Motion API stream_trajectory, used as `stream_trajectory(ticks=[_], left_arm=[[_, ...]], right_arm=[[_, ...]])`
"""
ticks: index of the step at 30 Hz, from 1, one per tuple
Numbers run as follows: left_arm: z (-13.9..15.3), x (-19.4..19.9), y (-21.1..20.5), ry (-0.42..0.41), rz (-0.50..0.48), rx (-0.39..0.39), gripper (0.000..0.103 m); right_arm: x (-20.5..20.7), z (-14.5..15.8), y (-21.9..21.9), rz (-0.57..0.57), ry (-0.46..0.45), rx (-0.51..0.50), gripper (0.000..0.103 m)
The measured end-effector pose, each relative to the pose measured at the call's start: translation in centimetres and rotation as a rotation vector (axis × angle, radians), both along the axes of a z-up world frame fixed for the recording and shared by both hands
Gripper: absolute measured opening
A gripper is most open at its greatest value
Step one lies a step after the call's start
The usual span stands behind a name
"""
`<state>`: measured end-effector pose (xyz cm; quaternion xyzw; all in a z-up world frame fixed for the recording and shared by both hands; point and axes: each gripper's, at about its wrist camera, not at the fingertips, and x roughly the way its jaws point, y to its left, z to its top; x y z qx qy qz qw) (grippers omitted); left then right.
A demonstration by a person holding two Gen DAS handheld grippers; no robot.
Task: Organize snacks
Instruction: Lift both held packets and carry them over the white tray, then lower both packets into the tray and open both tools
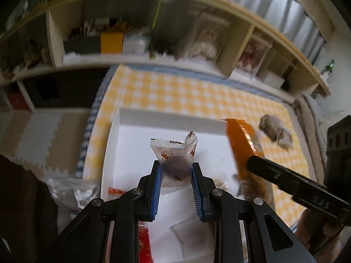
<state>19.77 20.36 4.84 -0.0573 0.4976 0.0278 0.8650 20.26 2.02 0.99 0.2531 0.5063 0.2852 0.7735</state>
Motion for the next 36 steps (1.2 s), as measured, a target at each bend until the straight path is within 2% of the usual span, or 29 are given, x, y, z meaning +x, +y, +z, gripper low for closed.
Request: stream_trajectory(ticks=[3,8,14,16,17,18,19,28,36], left_arm=[[-1.1,1.0,0.2,0.040,-0.012,-0.024,0.026],[-3.2,2.8,0.0,0.110,-0.065,-0.038,0.026],[-5.5,4.2,0.3,0.166,-0.068,-0.049,0.027],[-6.0,4.4,0.2,0.183,-0.066,-0.038,0.029],[-6.1,4.6,0.1,0.189,-0.062,-0.033,0.033],[-6.3,4.7,0.1,0.192,-0.059,-0.027,0.039],[-6.3,4.6,0.1,0.190,-0.057,-0.024,0.041],[-5.3,3.3,-0.1,0.161,-0.052,-0.018,0.043],[-4.1,2.4,-0.2,0.134,-0.046,-0.011,0.053]], right_arm=[[0.5,-1.9,2.5,0.009,0.057,0.005,0.038],[1.5,-4.3,4.7,0.009,0.098,-0.025,0.038],[2.5,-6.8,4.8,-0.039,0.190,0.053,0.038],[2.8,-7.4,5.1,-0.045,0.227,0.064,0.044],[2.8,-7.7,5.1,-0.056,0.253,0.046,0.045],[2.8,-7.8,5.0,-0.060,0.271,0.029,0.051],[2.7,-7.9,4.9,-0.060,0.281,0.020,0.053],[1.3,-6.0,3.7,0.016,0.208,-0.045,0.053],[-0.5,-4.8,2.6,0.053,0.179,-0.071,0.053]])
